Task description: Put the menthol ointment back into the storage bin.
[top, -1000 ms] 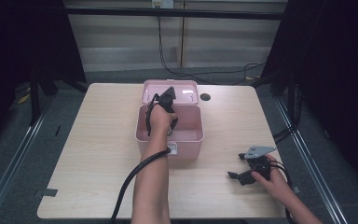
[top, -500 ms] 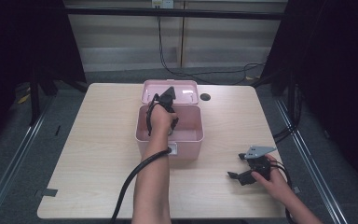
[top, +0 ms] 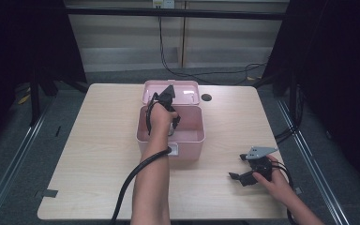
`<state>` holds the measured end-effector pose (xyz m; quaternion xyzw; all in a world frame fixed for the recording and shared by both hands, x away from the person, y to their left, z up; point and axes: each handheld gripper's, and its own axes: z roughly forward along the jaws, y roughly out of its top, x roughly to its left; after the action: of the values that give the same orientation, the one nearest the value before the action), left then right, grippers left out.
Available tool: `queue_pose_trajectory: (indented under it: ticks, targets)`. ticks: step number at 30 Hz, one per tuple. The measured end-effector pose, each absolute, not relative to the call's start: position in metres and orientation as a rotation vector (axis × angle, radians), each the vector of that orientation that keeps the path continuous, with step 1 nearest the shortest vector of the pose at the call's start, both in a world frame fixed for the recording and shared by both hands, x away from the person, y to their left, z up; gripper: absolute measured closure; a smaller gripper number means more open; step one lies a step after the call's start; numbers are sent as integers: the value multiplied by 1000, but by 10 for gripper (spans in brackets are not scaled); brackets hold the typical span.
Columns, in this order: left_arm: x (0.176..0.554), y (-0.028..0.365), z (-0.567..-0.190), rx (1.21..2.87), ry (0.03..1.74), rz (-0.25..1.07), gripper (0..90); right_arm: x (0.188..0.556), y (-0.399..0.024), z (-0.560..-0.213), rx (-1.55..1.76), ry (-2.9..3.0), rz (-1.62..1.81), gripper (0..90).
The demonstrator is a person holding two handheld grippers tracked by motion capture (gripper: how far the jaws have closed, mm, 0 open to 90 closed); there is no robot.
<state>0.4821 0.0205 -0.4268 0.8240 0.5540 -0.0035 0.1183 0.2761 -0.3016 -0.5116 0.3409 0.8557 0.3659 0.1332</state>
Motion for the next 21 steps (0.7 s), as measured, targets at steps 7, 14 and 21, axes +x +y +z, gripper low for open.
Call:
queue_pose_trajectory:
  ticks: [7, 14, 21]
  targets:
    - [479, 22, -417, 2397, 1613, -14, 273, 276, -302, -512, 989, 2482, 1061, 88]
    - [475, 25, -405, 2401, 1585, -23, 245, 276, -302, -512, 989, 2482, 1061, 88]
    - [470, 30, -390, 2383, 1563, -12, 223, 276, -302, -512, 990, 2482, 1061, 88]
